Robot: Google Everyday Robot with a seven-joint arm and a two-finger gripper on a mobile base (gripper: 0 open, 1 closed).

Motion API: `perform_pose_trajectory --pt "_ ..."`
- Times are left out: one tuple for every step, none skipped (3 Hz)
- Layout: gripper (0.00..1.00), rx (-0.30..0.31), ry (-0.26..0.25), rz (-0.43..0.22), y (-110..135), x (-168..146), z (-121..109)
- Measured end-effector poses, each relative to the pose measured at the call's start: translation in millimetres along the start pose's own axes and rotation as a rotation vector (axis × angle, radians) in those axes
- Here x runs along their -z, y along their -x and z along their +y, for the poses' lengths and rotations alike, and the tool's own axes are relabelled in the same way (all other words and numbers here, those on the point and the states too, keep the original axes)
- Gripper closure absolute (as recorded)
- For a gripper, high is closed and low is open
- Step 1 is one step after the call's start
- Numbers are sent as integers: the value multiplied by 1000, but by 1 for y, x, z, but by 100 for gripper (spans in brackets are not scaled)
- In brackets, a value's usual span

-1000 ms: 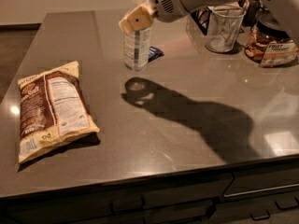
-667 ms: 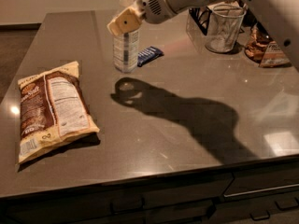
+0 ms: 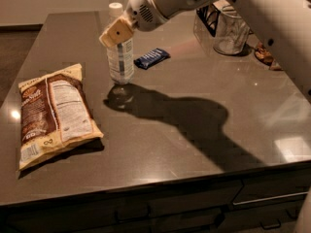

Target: Move blue plastic bottle near brown chip bag

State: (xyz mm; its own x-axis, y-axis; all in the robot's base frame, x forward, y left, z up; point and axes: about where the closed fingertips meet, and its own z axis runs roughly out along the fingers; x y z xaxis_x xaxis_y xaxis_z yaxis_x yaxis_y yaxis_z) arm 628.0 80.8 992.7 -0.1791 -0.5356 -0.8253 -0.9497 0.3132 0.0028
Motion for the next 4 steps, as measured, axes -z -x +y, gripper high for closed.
perform_pose_trajectory --pt "100 59 54 17 3 -19 12" --pt "82 106 100 41 2 -36 21" --pt "59 119 141 44 2 -47 27" --pt "27 121 195 37 -1 -58 35"
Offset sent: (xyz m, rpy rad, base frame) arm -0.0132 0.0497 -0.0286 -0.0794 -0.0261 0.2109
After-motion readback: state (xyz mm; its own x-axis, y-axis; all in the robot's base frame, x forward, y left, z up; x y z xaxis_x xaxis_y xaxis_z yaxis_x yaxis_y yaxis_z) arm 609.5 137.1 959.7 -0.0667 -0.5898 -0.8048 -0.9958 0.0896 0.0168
